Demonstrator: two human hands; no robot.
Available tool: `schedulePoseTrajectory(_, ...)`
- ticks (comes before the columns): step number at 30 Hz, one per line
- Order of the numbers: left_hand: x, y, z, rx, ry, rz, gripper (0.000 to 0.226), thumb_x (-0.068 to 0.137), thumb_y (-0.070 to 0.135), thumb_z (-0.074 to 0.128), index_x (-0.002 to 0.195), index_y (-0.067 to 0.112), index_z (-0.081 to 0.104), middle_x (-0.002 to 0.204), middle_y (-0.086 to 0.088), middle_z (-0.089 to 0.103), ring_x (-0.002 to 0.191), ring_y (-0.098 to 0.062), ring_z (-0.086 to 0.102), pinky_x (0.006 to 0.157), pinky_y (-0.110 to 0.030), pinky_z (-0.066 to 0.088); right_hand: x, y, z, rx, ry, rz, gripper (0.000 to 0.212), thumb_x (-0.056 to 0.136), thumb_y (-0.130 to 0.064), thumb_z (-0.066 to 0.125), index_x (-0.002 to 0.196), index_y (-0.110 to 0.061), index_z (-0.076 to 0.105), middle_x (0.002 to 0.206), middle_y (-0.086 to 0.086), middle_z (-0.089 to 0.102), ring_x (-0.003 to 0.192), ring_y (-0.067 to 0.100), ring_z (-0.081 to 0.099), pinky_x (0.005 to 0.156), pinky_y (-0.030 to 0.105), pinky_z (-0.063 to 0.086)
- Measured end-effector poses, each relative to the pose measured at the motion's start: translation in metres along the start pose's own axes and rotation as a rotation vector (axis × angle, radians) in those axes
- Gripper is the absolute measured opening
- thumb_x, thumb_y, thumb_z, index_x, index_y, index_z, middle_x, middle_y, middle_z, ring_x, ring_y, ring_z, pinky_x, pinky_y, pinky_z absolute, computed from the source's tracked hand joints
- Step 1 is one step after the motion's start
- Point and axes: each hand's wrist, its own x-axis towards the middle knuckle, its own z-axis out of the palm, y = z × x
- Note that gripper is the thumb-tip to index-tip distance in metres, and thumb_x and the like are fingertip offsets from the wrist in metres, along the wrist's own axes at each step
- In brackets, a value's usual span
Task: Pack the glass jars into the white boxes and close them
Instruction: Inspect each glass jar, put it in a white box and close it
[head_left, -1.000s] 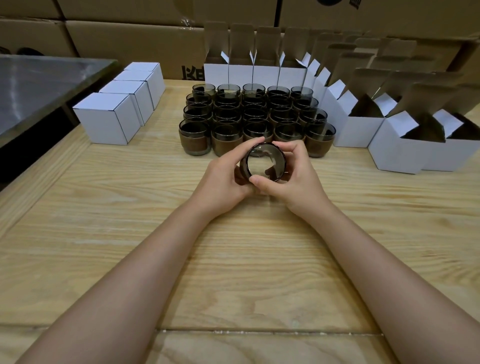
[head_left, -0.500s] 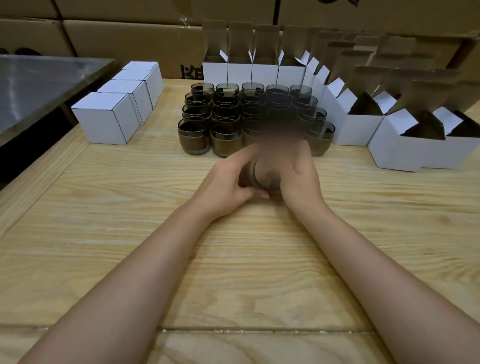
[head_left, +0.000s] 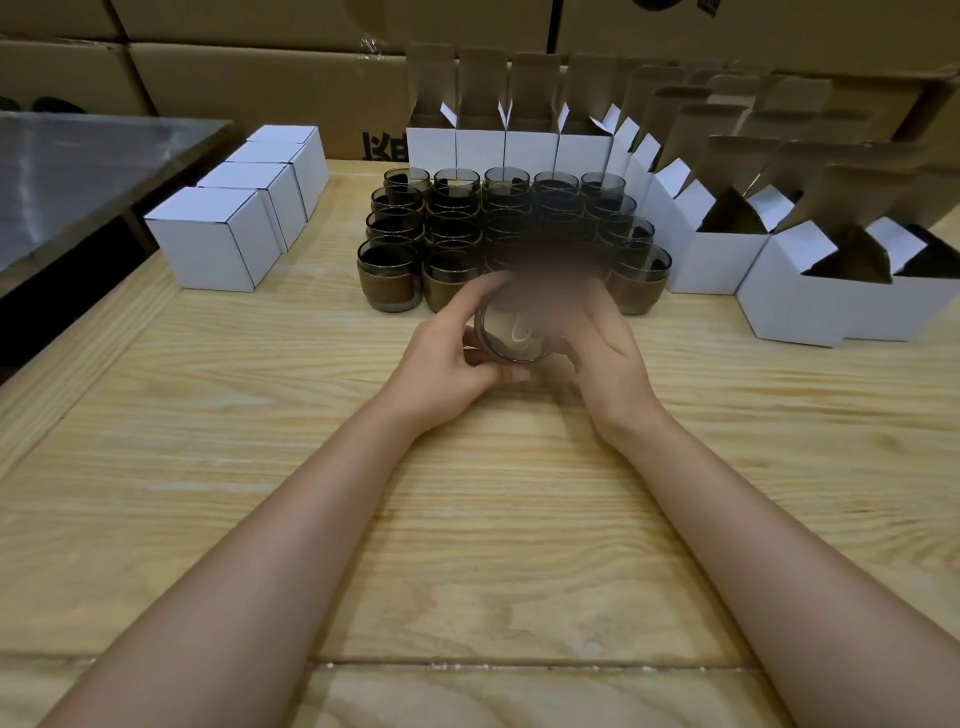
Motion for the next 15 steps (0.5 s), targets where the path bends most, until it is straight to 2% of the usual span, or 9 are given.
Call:
schedulePoseTrajectory(5,0.0005,0.0018,-0.0005,-0.106,0.027,-0.023,0.079,0.068,0.001,0.082,0.13,0.035,0.047,0.129,0.017,0.055,0.122,-0.004,0.052,0.096,-0.026,0.048,0.0016,-0.0013,-0.0042,0.054,-0.102,0.01,0.032,0.102,-0.005,0.035,0.131,-0.012,0.047,0.125,0.015,0.056,0.106,0.02,0.055,0.083,0.031,0.047)
schedulePoseTrajectory(10,0.0008,0.0048,0.0,-0.154,0.027,-0.054,0.079,0.068,-0.003,0.081,0.127,0.036,0.046,0.125,0.019,0.056,0.118,0.004,0.052,0.088,-0.012,0.045,0.0017,-0.0025,-0.0067,0.063,-0.12,0.01,0.044,0.093,-0.013,0.047,0.137,-0.014,0.044,0.123,0.004,0.06,0.102,0.011,0.057,0.079,0.024,0.047)
schedulePoseTrajectory(12,0.0008,0.0058,-0.0003,-0.191,0.014,-0.075,0.08,0.069,-0.004,0.081,0.131,0.032,0.045,0.126,0.015,0.056,0.119,0.001,0.053,0.088,-0.013,0.046,0.0012,-0.0032,-0.0077,0.058,-0.127,0.015,0.05,0.089,-0.014,0.05,0.139,-0.011,0.043,0.123,0.002,0.061,0.102,0.006,0.059,0.082,0.021,0.047)
schedulePoseTrajectory(15,0.0006,0.0083,-0.0017,-0.246,0.01,-0.103,0.078,0.072,-0.002,0.08,0.136,0.024,0.045,0.13,0.006,0.057,0.123,-0.008,0.054,0.089,-0.019,0.048,-0.0001,-0.0026,-0.0085,0.007,-0.163,0.002,0.062,0.085,-0.012,0.057,0.143,-0.011,0.038,0.134,0.007,0.056,0.115,0.014,0.058,0.093,0.03,0.049)
